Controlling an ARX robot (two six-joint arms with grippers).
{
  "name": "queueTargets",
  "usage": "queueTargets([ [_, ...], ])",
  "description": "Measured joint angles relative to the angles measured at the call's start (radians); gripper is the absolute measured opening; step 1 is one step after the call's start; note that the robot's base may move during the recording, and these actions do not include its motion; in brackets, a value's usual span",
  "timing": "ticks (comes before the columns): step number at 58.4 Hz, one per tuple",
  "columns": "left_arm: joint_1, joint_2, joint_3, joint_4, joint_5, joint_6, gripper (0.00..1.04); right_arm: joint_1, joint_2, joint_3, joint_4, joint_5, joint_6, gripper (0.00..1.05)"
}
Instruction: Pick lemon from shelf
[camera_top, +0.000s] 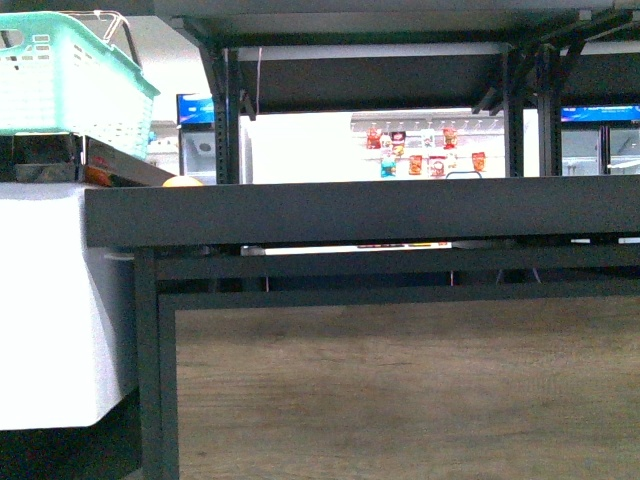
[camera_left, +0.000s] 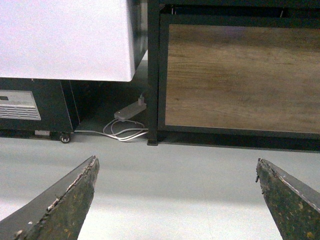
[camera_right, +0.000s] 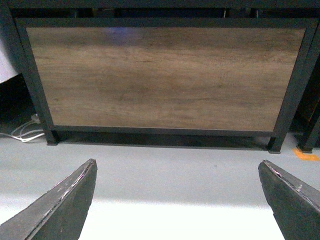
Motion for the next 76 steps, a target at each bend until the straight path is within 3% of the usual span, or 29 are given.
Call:
queueTargets([
  [76, 0.0, 0.0, 0.0, 0.0, 0.0, 0.0, 0.97, 0.0, 0.0, 0.0, 0.0, 0.0, 0.0, 0.97],
])
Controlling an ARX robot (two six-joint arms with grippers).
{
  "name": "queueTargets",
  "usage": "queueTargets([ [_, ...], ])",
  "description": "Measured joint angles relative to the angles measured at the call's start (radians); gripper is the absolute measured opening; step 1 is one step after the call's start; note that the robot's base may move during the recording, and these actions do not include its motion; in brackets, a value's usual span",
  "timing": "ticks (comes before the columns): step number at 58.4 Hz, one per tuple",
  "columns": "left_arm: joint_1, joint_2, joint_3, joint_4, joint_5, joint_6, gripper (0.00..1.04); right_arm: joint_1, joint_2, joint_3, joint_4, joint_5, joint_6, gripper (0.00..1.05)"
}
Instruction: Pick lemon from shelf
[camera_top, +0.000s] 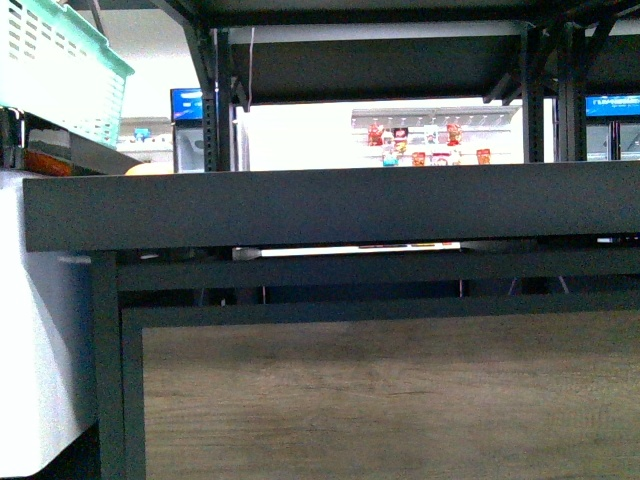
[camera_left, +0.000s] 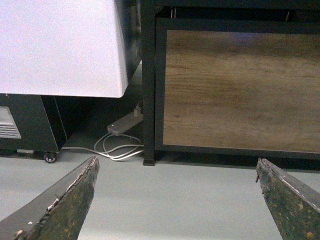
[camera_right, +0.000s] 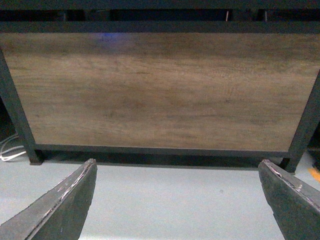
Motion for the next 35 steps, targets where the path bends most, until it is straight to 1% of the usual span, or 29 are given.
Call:
queueTargets([
  [35, 0.0, 0.0, 0.0, 0.0, 0.0, 0.0, 0.97, 0.0, 0.0, 0.0, 0.0, 0.0, 0.0, 0.97],
])
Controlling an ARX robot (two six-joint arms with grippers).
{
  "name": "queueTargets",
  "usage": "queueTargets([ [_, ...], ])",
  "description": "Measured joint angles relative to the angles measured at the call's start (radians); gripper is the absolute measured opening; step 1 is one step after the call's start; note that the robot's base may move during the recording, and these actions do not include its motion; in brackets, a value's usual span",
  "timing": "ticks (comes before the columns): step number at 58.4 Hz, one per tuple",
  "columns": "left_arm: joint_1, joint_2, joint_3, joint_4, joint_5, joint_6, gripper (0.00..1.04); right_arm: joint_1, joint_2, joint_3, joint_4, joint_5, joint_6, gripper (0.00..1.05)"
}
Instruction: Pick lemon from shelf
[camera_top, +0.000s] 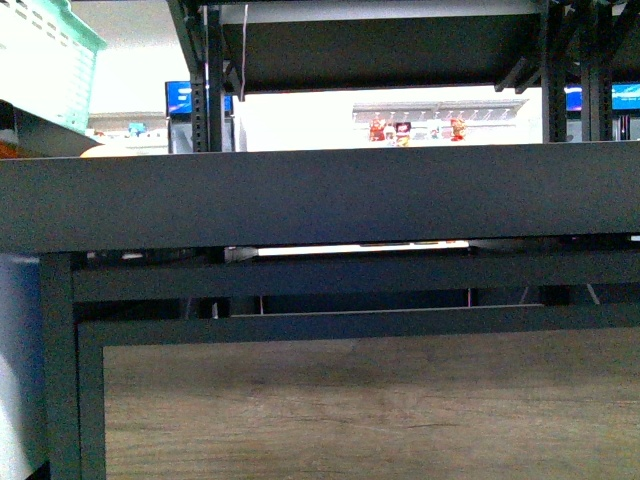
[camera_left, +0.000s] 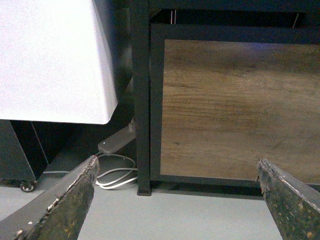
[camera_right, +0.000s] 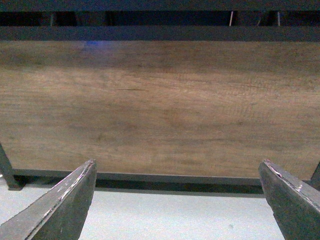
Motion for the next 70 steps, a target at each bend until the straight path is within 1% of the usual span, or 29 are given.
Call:
queueTargets([
  [70, 0.0, 0.0, 0.0, 0.0, 0.001, 0.0, 0.97, 0.0, 0.001, 0.0, 0.0, 0.0, 0.0, 0.97],
])
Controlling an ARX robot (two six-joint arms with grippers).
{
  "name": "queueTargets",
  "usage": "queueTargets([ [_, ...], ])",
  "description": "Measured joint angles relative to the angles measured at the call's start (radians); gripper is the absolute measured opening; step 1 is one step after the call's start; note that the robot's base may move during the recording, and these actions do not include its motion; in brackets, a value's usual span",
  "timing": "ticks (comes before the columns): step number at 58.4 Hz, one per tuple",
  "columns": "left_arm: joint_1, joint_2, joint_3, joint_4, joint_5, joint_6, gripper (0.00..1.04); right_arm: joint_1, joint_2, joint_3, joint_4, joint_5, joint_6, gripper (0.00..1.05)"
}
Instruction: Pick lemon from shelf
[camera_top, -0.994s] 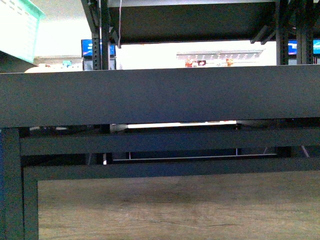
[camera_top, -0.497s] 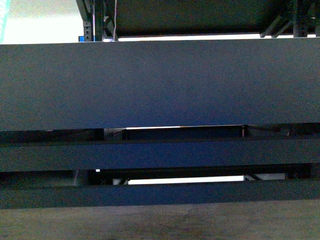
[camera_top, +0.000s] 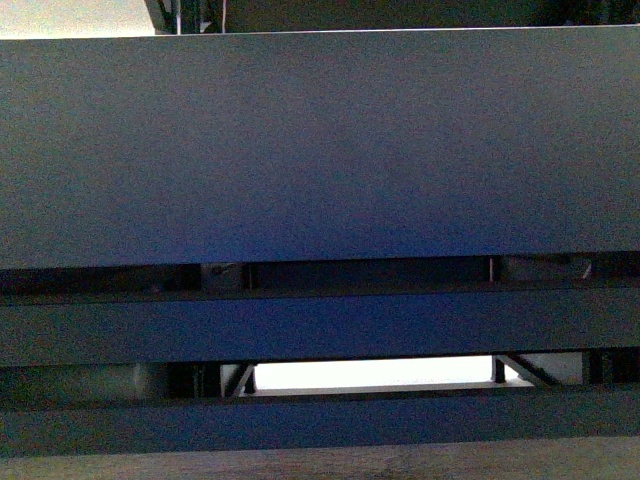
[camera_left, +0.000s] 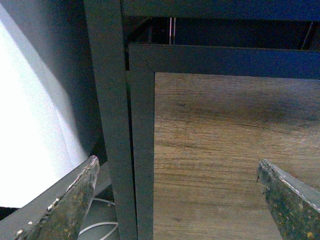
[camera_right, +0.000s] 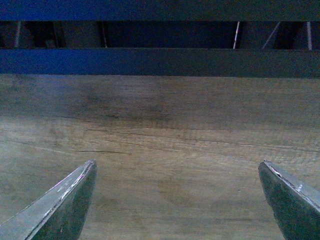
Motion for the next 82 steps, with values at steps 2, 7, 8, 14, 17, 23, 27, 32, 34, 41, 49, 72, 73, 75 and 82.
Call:
queueTargets([
  [2, 0.0, 0.0, 0.0, 0.0, 0.0, 0.0, 0.97, 0.0, 0.0, 0.0, 0.0, 0.0, 0.0, 0.97],
  [7, 0.0, 0.0, 0.0, 0.0, 0.0, 0.0, 0.97, 0.0, 0.0, 0.0, 0.0, 0.0, 0.0, 0.97],
  [8, 0.0, 0.0, 0.0, 0.0, 0.0, 0.0, 0.97, 0.0, 0.0, 0.0, 0.0, 0.0, 0.0, 0.97],
  [14, 0.0, 0.0, 0.0, 0.0, -0.001, 0.0, 0.97, 0.0, -0.001, 0.0, 0.0, 0.0, 0.0, 0.97],
  [17, 0.0, 0.0, 0.0, 0.0, -0.001, 0.0, 0.97, 0.0, -0.001, 0.0, 0.0, 0.0, 0.0, 0.97],
  [23, 0.0, 0.0, 0.0, 0.0, 0.0, 0.0, 0.97, 0.0, -0.001, 0.0, 0.0, -0.001, 0.0, 0.97],
  [27, 0.0, 0.0, 0.0, 0.0, 0.0, 0.0, 0.97, 0.0, -0.001, 0.0, 0.0, 0.0, 0.0, 0.97],
  [32, 0.0, 0.0, 0.0, 0.0, 0.0, 0.0, 0.97, 0.0, -0.001, 0.0, 0.0, 0.0, 0.0, 0.97],
  [34, 0.0, 0.0, 0.0, 0.0, -0.001, 0.0, 0.97, 0.0, -0.001, 0.0, 0.0, -0.001, 0.0, 0.97],
  [41, 0.0, 0.0, 0.0, 0.0, -0.001, 0.0, 0.97, 0.0, -0.001, 0.0, 0.0, 0.001, 0.0, 0.97],
  [49, 0.0, 0.0, 0.0, 0.0, 0.0, 0.0, 0.97, 0.0, -0.001, 0.0, 0.0, 0.0, 0.0, 0.97],
  [72, 0.0, 0.0, 0.0, 0.0, -0.001, 0.0, 0.97, 0.0, -0.001, 0.0, 0.0, 0.0, 0.0, 0.97],
  [73, 0.0, 0.0, 0.0, 0.0, -0.001, 0.0, 0.97, 0.0, -0.001, 0.0, 0.0, 0.0, 0.0, 0.97],
  [75, 0.0, 0.0, 0.0, 0.0, 0.0, 0.0, 0.97, 0.0, -0.001, 0.0, 0.0, 0.0, 0.0, 0.97],
  [82, 0.0, 0.0, 0.0, 0.0, -0.001, 0.0, 0.97, 0.0, -0.001, 0.0, 0.0, 0.001, 0.0, 0.97],
])
